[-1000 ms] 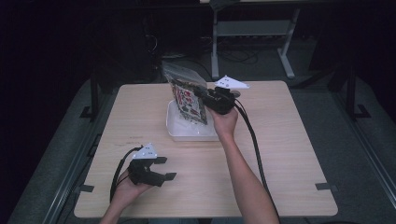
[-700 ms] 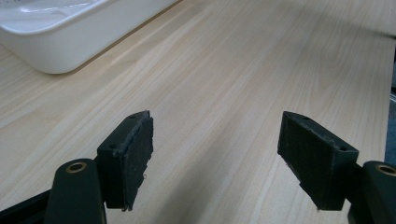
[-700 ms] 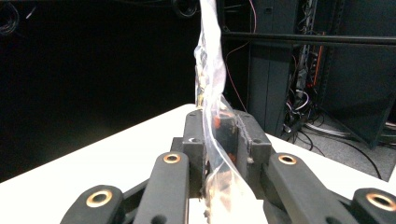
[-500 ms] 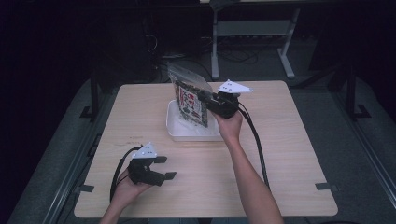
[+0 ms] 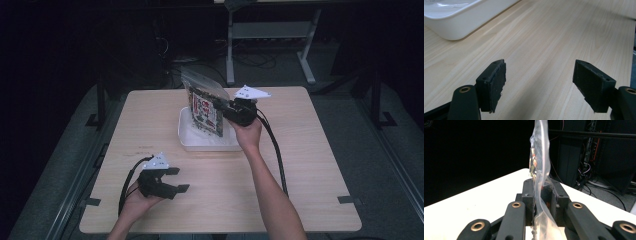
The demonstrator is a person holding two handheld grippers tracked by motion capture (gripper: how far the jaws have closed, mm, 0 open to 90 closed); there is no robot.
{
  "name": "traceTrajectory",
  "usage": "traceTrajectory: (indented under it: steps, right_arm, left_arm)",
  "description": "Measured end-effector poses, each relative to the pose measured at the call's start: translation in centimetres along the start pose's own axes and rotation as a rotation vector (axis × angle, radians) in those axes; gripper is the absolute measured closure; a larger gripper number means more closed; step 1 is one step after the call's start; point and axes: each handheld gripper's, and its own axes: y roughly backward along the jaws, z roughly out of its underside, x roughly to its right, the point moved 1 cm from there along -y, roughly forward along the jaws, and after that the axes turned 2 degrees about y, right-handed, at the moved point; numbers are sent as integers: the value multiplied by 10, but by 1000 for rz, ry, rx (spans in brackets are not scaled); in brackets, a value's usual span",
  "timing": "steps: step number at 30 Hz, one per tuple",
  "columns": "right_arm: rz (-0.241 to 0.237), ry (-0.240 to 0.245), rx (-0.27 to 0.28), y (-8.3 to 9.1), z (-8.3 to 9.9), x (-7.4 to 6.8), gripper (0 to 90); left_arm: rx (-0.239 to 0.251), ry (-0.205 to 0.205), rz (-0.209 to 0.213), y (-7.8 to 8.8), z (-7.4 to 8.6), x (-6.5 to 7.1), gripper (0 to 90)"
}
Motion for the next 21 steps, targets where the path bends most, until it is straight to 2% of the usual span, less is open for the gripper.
traceTrajectory:
  steps: [9,10,16,20,21]
  right_arm:
    - [9,-24,-8,2,-1,3,734]
    - [23,-19,-20,2,-2,4,653]
    - [12,-23,-49,8,-6,6,542]
    - [9,-43,-60,13,-8,8,489]
    - [10,-49,-77,16,-7,8,449]
  left_arm:
    - [-5,0,-1,0,0,-1,258]
    - [-4,0,-1,0,0,-1,258]
    - [-6,-2,-1,0,0,-1,258]
    - [-7,-5,-2,0,-1,0,258]
    - [-7,-6,-2,0,-1,0,258]
